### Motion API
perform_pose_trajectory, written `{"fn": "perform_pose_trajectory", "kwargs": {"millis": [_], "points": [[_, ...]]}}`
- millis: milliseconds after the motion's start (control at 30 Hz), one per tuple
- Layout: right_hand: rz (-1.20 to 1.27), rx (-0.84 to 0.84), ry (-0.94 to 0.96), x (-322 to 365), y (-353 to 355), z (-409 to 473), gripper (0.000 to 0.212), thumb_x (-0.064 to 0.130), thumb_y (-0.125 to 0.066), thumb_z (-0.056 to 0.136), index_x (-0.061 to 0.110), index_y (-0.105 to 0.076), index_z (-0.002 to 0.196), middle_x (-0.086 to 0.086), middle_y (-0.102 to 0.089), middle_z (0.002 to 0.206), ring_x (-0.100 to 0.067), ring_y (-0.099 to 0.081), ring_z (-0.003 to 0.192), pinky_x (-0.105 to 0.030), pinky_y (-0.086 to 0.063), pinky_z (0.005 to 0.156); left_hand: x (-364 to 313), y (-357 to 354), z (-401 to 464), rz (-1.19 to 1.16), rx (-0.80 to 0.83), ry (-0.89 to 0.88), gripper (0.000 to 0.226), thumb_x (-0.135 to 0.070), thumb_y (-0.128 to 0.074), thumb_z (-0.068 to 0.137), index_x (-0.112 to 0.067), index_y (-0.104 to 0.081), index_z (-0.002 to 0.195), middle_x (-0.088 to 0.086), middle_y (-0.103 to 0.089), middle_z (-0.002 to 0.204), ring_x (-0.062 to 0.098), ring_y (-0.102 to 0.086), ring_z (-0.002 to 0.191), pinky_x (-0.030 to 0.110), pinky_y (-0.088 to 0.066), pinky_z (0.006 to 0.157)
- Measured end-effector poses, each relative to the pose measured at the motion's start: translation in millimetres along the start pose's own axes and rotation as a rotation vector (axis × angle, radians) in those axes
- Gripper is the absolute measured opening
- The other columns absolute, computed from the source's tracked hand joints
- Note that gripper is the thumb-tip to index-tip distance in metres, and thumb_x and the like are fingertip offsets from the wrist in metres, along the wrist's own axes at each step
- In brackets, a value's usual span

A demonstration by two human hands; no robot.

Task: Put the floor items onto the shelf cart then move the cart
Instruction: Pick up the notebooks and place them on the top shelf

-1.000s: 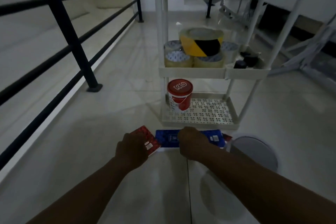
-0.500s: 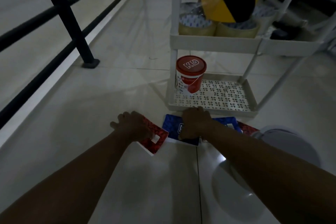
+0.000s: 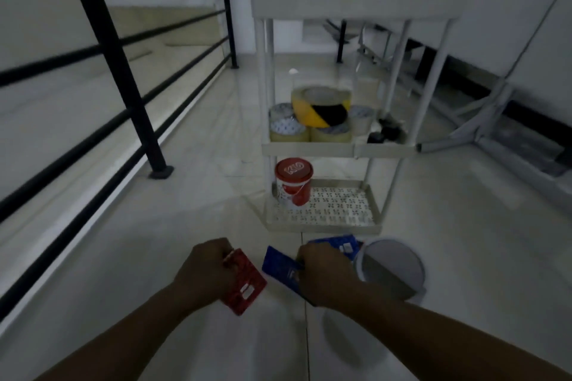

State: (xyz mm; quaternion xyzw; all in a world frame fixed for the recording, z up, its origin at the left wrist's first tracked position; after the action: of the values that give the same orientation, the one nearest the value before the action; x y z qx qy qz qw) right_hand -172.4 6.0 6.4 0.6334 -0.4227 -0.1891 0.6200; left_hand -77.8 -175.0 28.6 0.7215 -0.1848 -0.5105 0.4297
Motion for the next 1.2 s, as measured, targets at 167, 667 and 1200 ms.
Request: {"fn": "perform_pose_trajectory", "kwargs": {"millis": [167, 667, 1200], "points": [[0.074, -0.264, 0.061, 9.2, 114.7, -61.5, 0.012, 0.028, -0.062, 0.084, 0.022, -0.069, 0.091, 0.005, -0.068, 0.084, -0.009, -0.06, 0.068, -0.025, -0.05, 0.061, -94.3, 69.0, -44.3, 0.38, -0.167, -0.322, 0.005, -0.03, -0.053, 0.085, -0.026, -0.05, 0.083, -0.013, -0.053, 0.074, 0.007, -0.054, 0.068, 0.026, -0.044, 0.056], [-0.078, -1.103, 0.172, 38.5, 427.9, -43.5, 0.023, 0.032, -0.059, 0.092, 0.027, -0.074, 0.109, -0.001, -0.068, 0.085, -0.013, -0.051, 0.064, -0.02, -0.034, 0.055, -263.3, 250.0, -59.1, 0.051, -0.725, -0.882, 0.009, -0.023, -0.061, 0.082, -0.027, -0.053, 0.079, -0.009, -0.059, 0.065, 0.008, -0.056, 0.058, 0.034, -0.047, 0.047], [-0.46, -0.563, -0.002, 60.4, 439.9, 162.0, 0.028, 0.027, -0.055, 0.094, 0.007, -0.06, 0.114, -0.014, -0.063, 0.115, -0.028, -0.061, 0.105, -0.038, -0.053, 0.086, -266.9, 309.8, -6.5, 0.037, -0.72, -0.911, 0.005, -0.03, -0.06, 0.081, -0.031, -0.058, 0.085, -0.022, -0.056, 0.066, -0.003, -0.056, 0.065, 0.006, -0.034, 0.057]]}}
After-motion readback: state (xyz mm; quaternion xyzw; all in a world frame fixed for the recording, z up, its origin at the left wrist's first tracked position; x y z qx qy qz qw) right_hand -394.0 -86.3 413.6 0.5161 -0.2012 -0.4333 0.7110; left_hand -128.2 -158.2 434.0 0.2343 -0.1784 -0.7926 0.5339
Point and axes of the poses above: each hand's wrist, its own z-axis towards the middle knuckle, its own y-axis out of the back of the hand, x = y × z, the point moved 4 cm from there along z, towards the middle knuckle
